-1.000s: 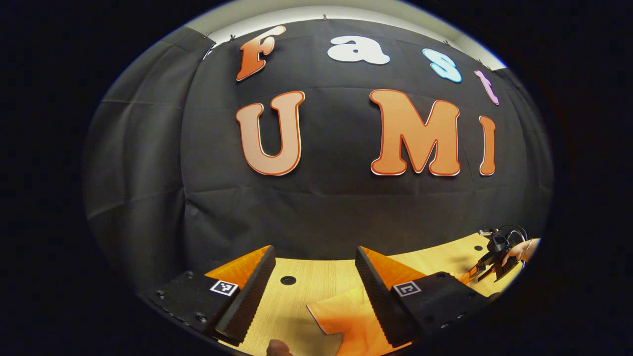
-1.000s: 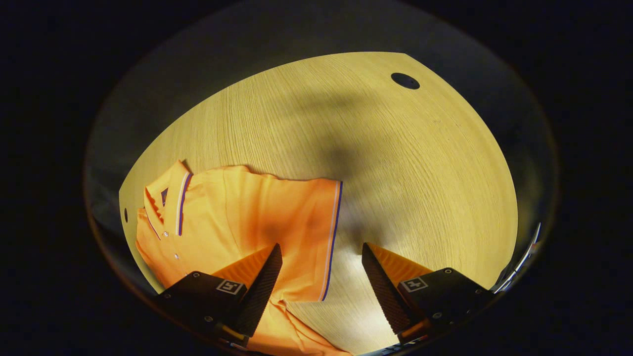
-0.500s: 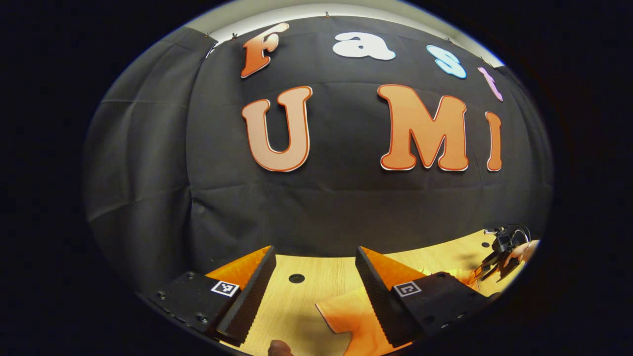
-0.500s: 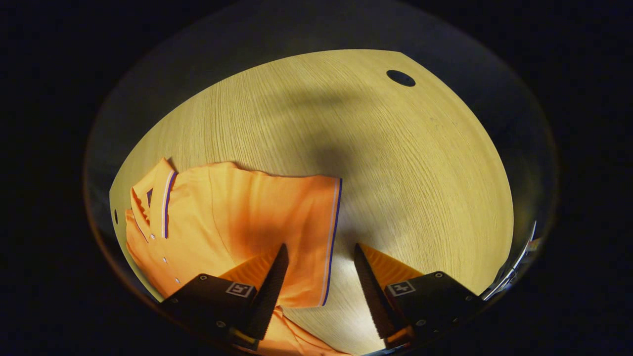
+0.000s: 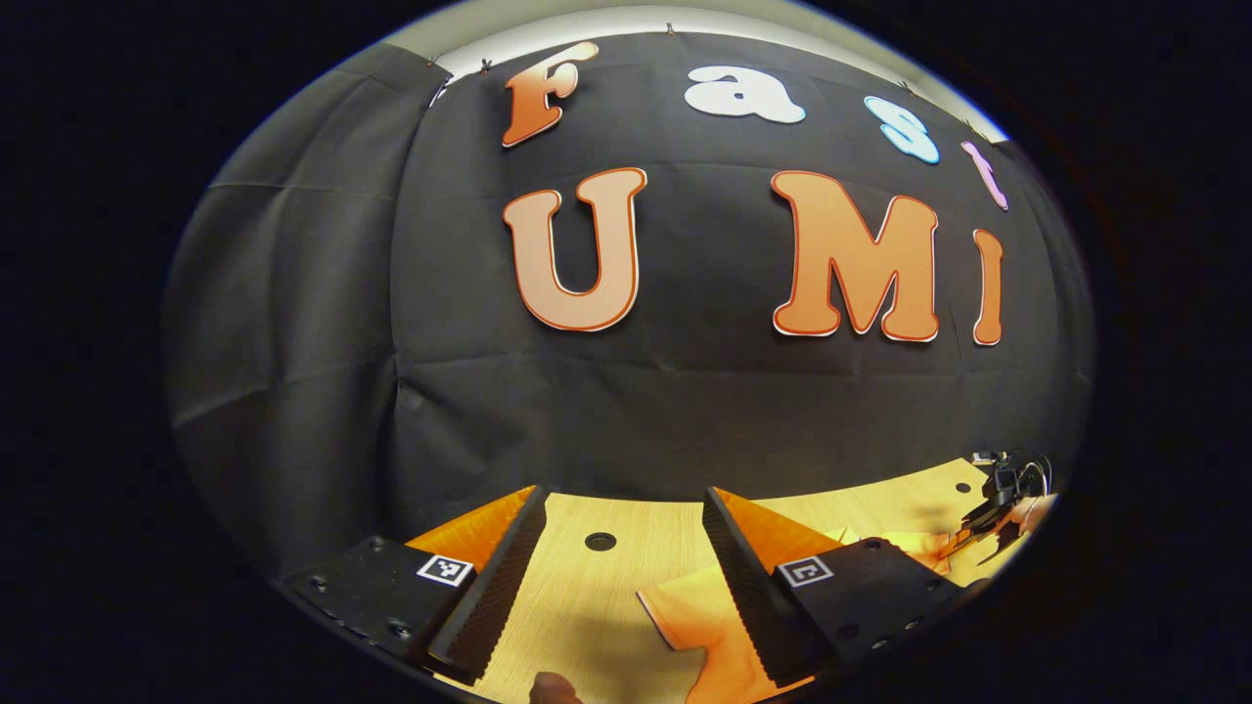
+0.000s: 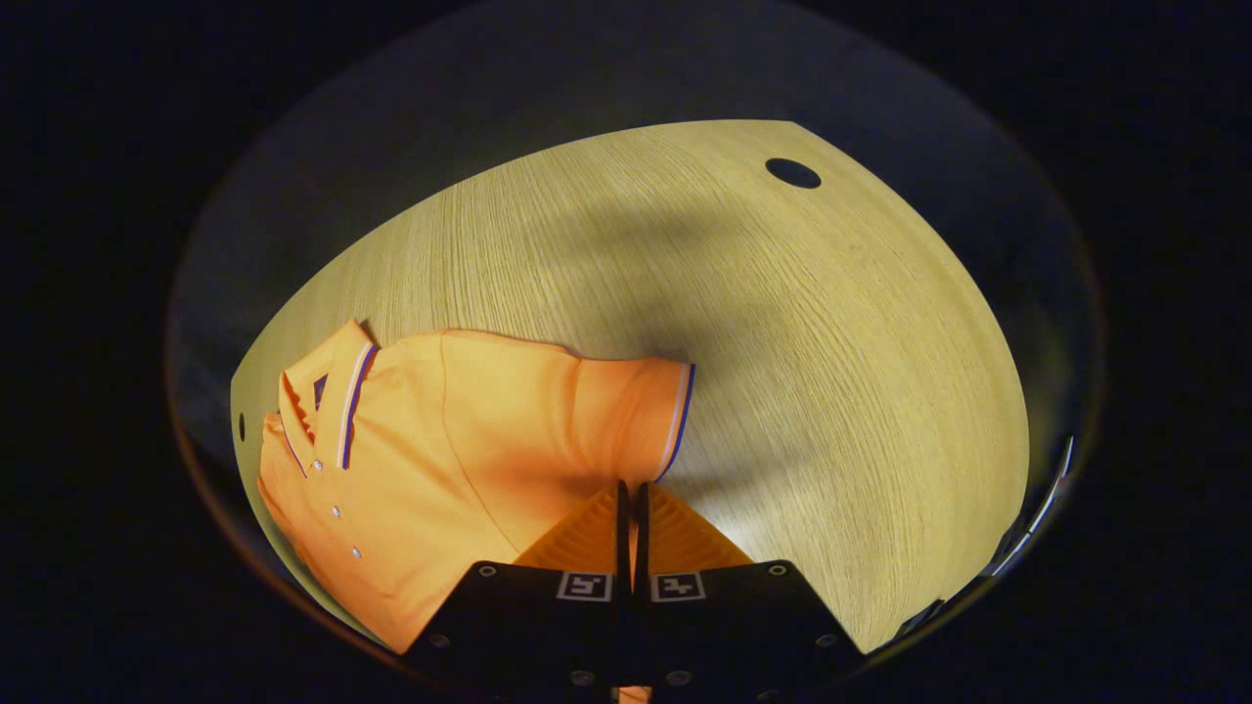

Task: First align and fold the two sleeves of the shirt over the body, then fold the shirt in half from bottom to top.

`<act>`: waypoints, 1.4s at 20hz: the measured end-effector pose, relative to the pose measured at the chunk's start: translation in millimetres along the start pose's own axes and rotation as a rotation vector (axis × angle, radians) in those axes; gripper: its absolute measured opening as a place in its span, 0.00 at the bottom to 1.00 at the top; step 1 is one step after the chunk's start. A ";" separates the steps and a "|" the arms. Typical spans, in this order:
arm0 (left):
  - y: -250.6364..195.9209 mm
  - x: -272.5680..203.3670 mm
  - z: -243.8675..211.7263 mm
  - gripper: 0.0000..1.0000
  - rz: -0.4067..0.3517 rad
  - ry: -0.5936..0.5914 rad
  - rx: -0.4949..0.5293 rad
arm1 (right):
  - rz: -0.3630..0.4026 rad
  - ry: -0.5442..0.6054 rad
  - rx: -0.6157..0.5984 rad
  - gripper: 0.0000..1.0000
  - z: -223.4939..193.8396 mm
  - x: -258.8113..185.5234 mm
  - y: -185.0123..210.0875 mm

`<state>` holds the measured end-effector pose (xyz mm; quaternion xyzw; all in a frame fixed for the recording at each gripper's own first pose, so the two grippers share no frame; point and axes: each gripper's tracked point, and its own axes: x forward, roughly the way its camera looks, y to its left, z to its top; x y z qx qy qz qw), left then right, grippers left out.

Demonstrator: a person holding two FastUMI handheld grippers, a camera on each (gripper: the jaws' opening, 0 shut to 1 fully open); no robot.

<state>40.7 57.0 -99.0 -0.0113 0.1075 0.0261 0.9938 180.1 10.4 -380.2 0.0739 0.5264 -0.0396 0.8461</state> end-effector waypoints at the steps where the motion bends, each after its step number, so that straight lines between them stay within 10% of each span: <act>1: 3.3 -2.7 2.3 0.97 0.000 -0.002 0.000 | 0.012 -0.020 0.004 0.00 3.9 -6.0 4.7; 12: 14.8 -12.8 5.2 0.97 -0.031 -0.022 -0.015 | 0.125 -0.193 -0.154 0.00 30.6 -95.1 99.0; 25: 31.1 -23.0 -15.2 0.98 -0.102 0.014 -0.076 | 0.359 -0.167 -0.296 0.04 -13.8 -101.4 222.5; 28: 35.2 -20.6 -22.6 0.98 -0.104 0.035 -0.100 | 0.371 -0.176 -0.282 0.38 -13.8 -105.4 227.8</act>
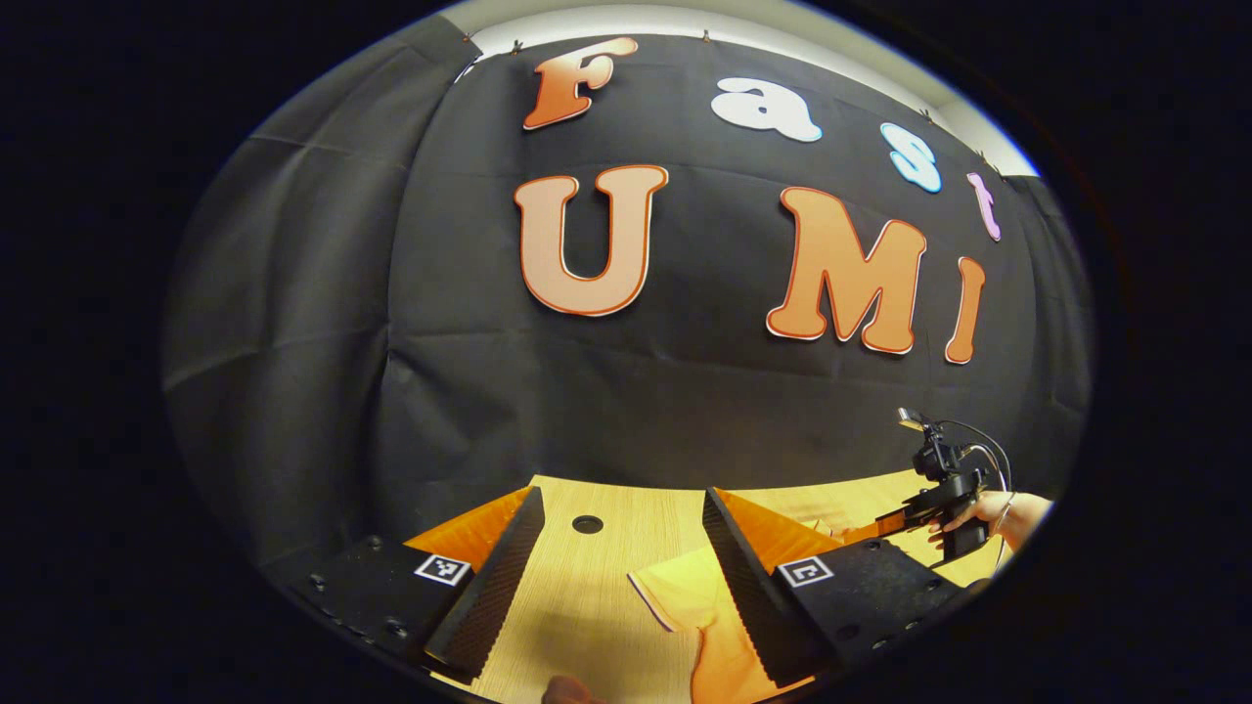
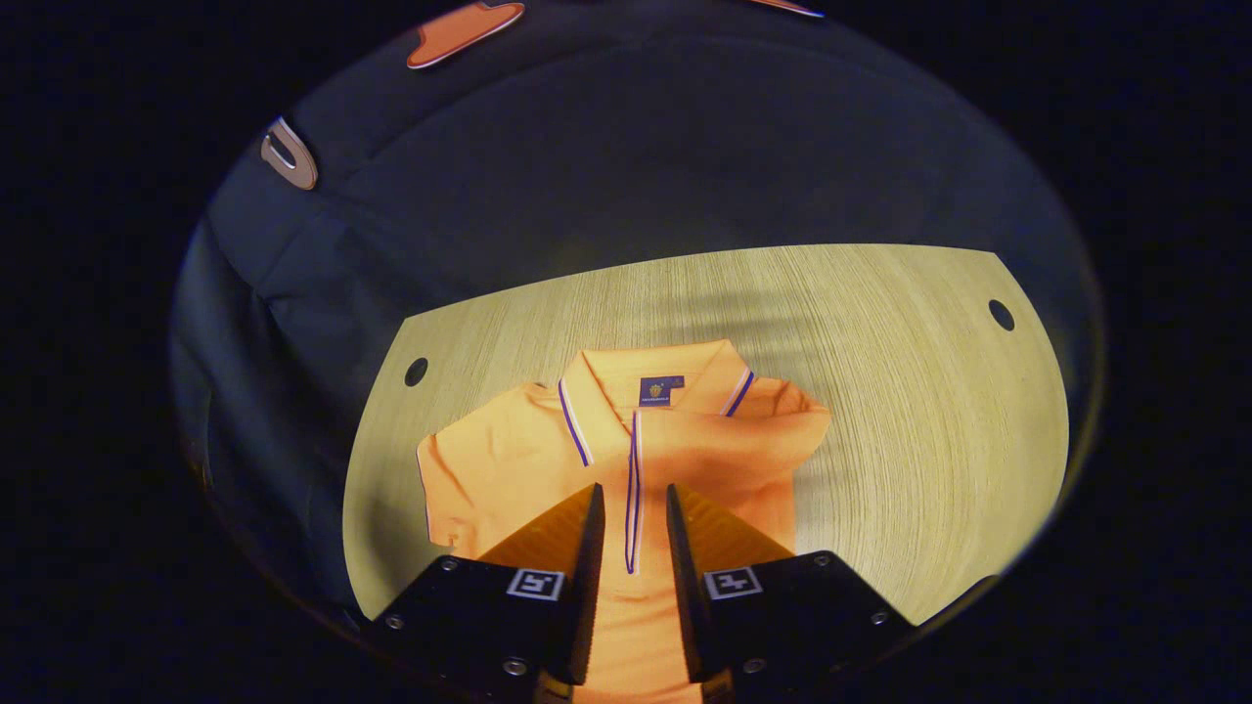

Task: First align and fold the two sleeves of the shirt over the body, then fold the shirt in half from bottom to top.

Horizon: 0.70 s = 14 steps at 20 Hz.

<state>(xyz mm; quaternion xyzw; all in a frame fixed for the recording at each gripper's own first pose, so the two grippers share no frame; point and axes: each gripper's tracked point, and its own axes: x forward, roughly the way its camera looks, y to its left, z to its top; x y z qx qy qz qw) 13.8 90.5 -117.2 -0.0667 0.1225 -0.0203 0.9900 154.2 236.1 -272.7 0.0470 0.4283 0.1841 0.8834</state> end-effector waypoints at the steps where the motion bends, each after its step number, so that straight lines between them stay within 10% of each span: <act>1: 0.7 1.3 -3.6 0.98 -0.002 0.009 -0.007 | -0.004 -0.008 0.000 0.45 0.5 -0.9 1.1; 4: -0.8 8.8 -13.0 0.98 -0.006 0.044 -0.019 | -0.016 -0.070 0.004 0.99 8.5 -12.5 0.2; 14: -34.5 58.4 -81.1 0.98 -0.088 0.270 -0.086 | -0.045 -0.354 -0.021 0.99 60.8 -98.4 -5.3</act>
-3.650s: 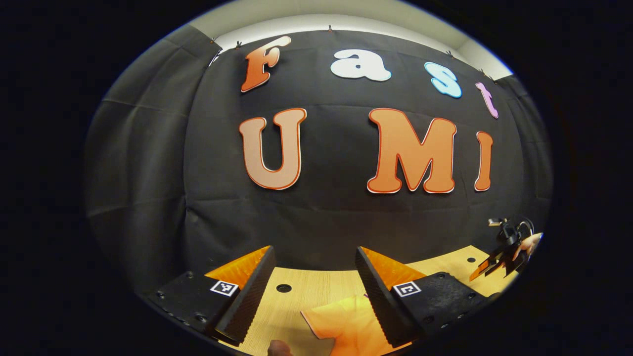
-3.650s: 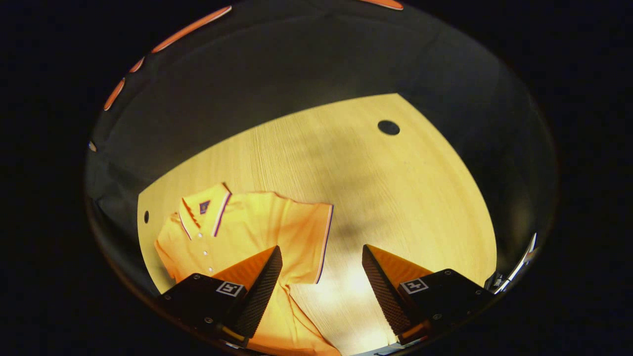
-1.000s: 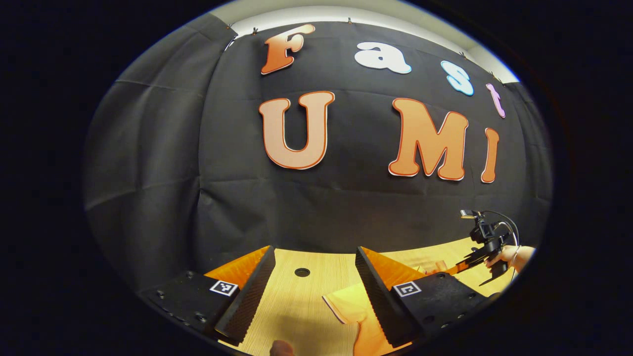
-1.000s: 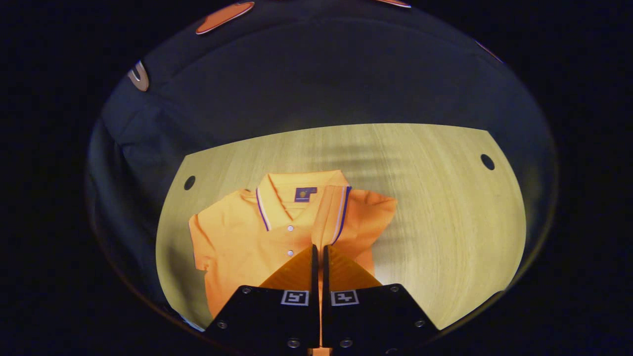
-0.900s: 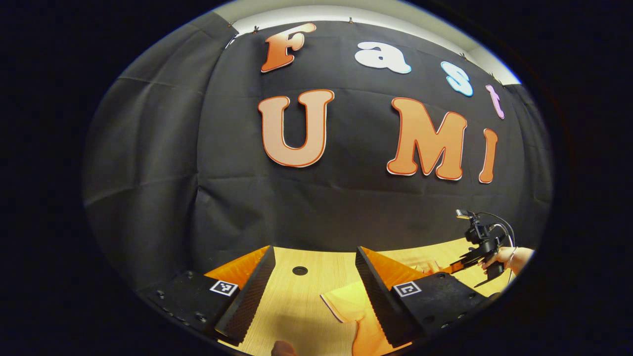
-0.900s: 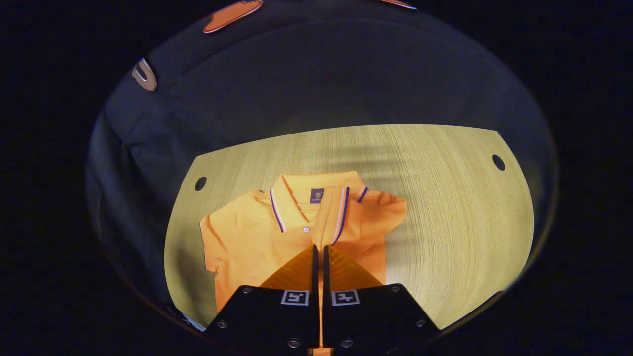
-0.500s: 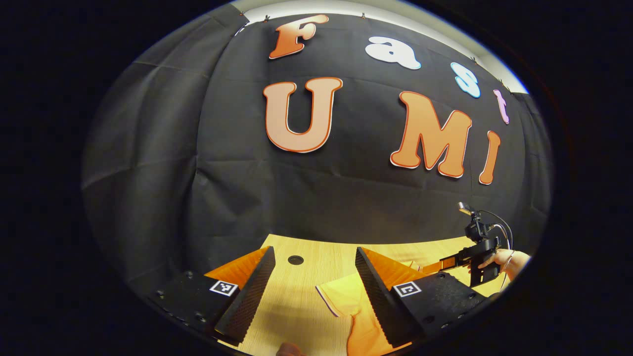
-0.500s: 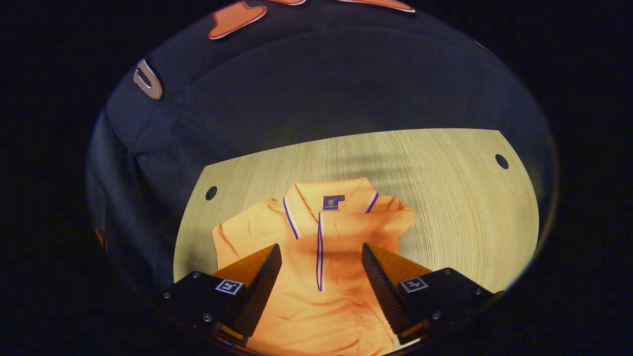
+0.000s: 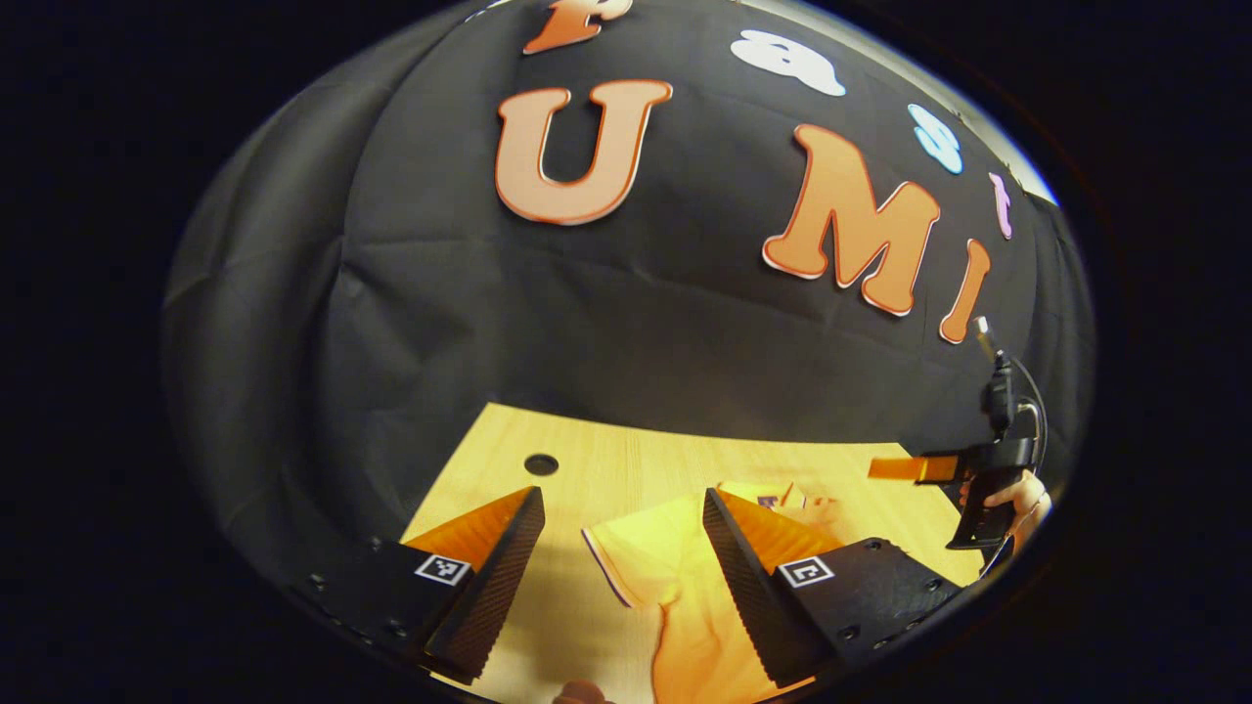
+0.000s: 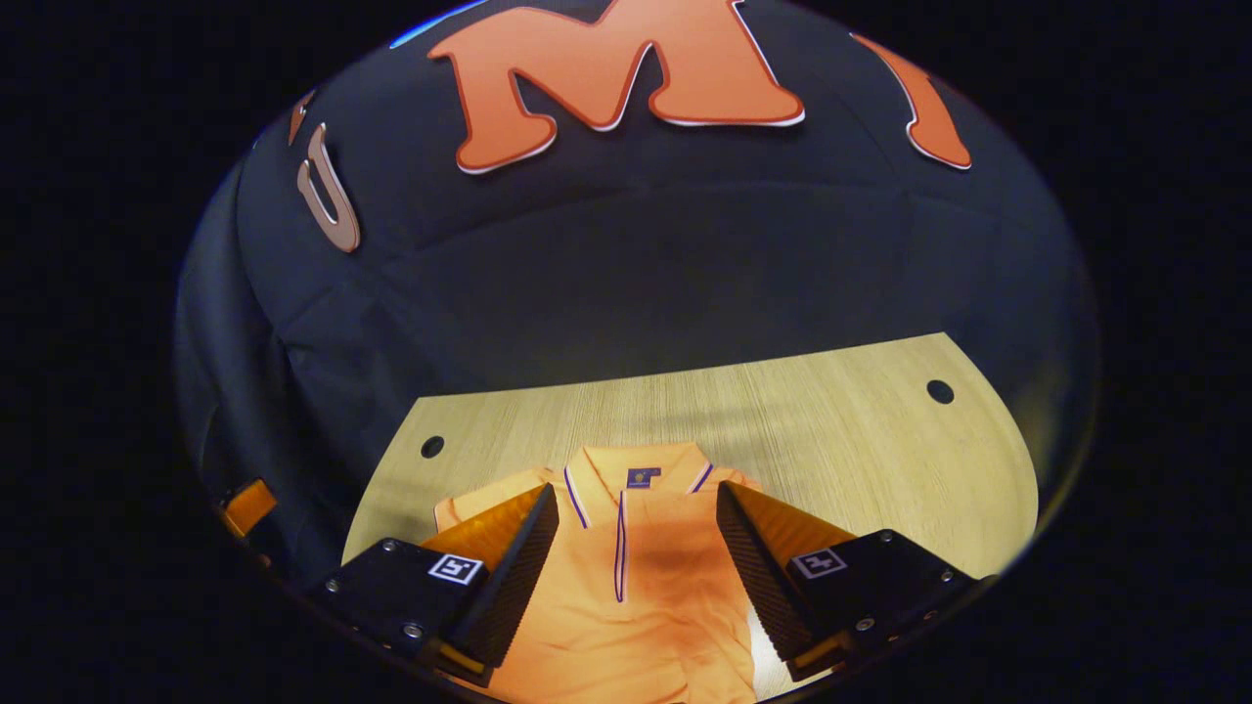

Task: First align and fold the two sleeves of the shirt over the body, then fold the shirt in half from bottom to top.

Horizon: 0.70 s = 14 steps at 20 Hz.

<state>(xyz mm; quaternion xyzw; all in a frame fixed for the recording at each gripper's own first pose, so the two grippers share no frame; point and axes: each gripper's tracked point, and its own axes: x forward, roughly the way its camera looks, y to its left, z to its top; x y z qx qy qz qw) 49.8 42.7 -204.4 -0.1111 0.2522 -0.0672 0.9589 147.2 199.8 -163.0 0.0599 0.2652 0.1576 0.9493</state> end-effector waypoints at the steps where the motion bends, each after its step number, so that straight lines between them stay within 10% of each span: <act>1: -0.6 8.7 -7.1 0.98 -0.001 0.034 -0.001 | 0.009 -0.004 0.005 0.99 3.1 -7.9 -0.9; 14: -9.0 121.1 -105.6 0.98 0.042 0.544 -0.024 | -0.044 -0.189 -0.083 0.98 50.3 -99.2 -52.1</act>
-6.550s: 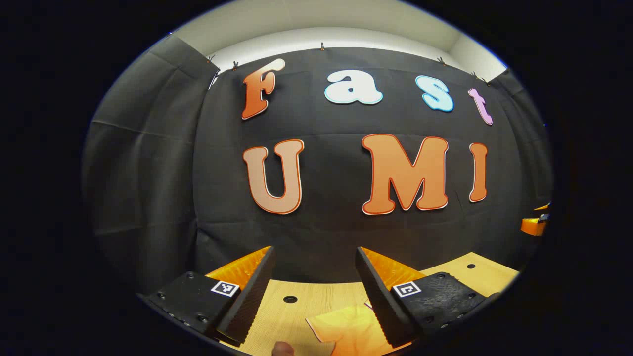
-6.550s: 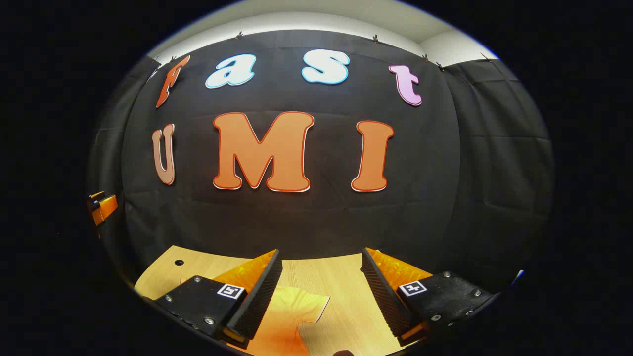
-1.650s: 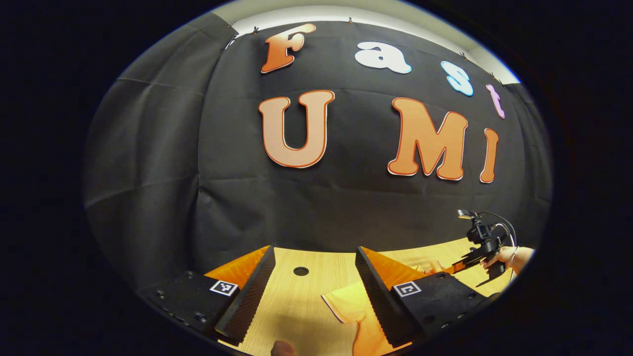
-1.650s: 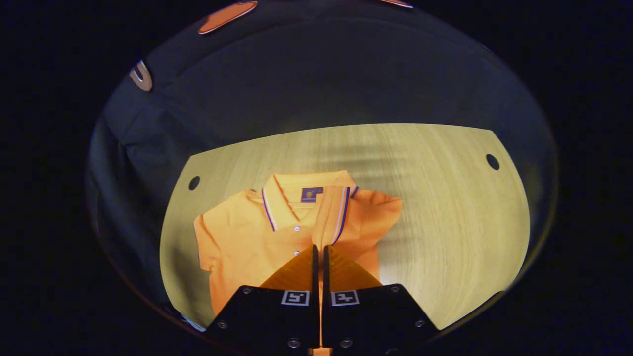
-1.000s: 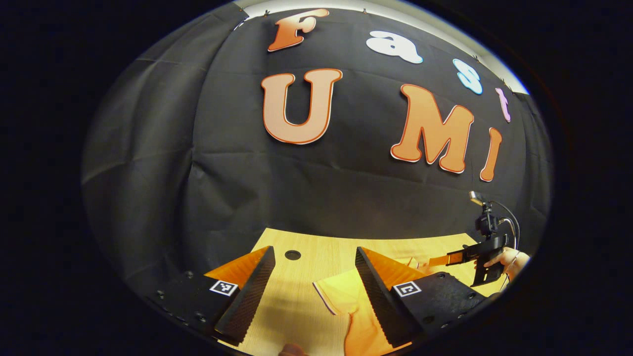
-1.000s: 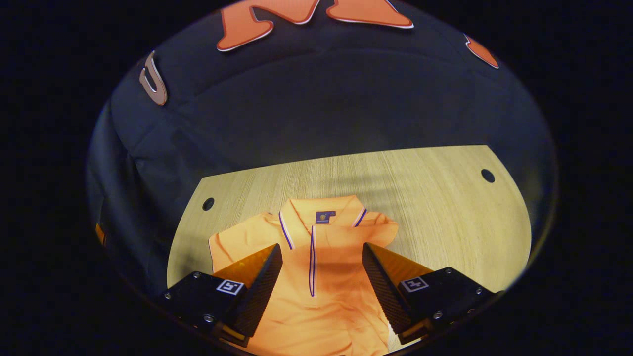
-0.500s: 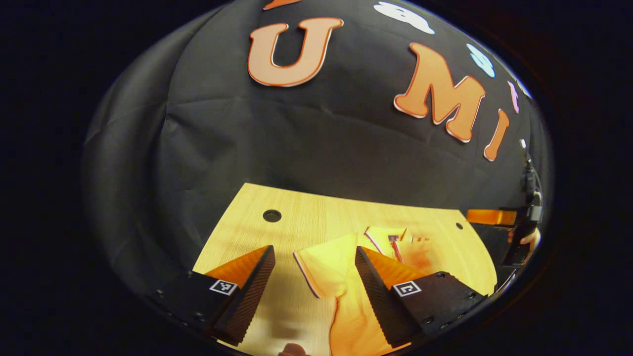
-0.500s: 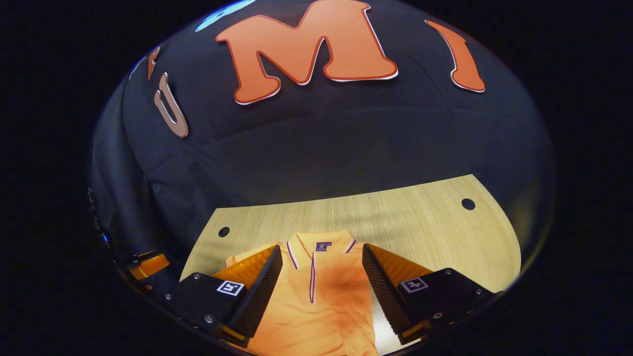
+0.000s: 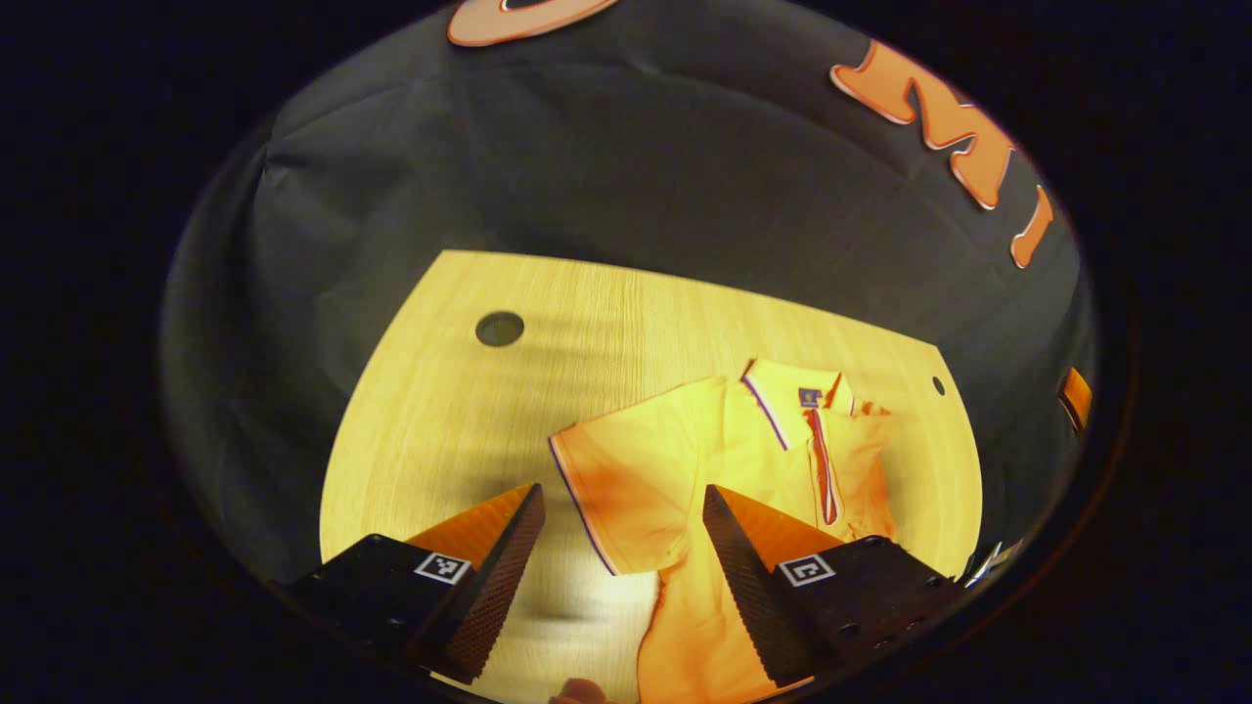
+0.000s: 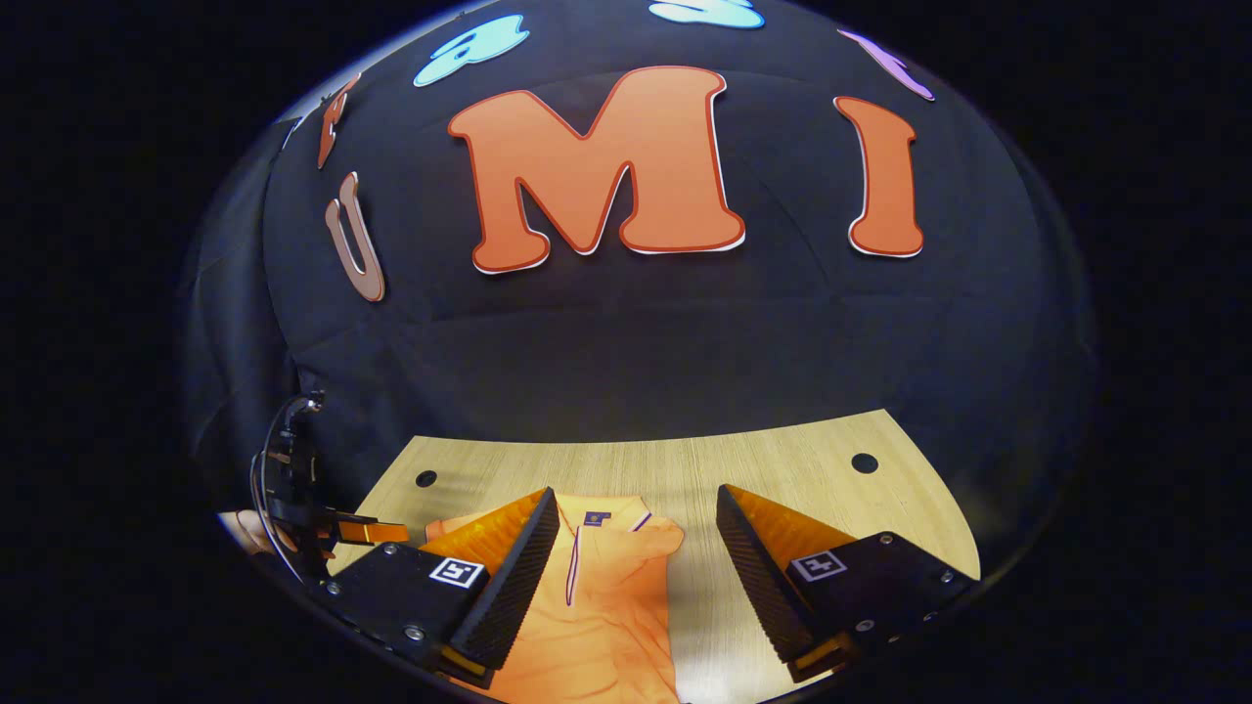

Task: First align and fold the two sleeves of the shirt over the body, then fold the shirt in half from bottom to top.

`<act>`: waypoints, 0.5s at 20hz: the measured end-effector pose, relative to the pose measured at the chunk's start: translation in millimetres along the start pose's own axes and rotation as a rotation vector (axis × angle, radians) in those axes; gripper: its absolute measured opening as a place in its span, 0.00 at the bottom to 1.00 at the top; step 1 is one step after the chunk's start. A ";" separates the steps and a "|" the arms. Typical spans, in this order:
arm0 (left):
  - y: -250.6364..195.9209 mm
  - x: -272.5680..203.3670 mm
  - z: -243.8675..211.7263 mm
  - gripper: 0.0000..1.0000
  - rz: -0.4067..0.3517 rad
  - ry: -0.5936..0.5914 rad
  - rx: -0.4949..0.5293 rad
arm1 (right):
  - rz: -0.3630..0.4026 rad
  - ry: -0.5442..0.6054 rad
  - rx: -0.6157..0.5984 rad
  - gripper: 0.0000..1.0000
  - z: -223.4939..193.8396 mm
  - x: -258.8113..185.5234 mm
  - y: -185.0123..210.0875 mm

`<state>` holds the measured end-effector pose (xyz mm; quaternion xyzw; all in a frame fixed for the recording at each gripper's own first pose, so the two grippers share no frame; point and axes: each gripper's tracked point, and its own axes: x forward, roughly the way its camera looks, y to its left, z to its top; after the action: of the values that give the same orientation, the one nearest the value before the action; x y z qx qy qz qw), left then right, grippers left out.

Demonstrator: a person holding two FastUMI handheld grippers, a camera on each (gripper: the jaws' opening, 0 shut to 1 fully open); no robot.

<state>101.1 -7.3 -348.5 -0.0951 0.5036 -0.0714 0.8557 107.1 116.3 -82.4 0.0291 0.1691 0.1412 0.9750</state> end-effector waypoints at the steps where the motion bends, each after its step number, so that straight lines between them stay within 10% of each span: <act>1: 2.9 8.3 -2.6 0.98 0.015 0.034 -0.014 | 0.000 0.001 -0.002 0.98 -0.7 -3.1 -3.2; 10: 28.9 71.9 -42.6 0.98 0.157 0.245 -0.167 | 0.029 0.056 0.036 0.98 -27.4 -14.5 -31.1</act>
<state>99.2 1.3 -436.6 -0.1170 0.6142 0.0266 0.7799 93.0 82.7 -106.8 0.0452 0.1984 0.1528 0.9671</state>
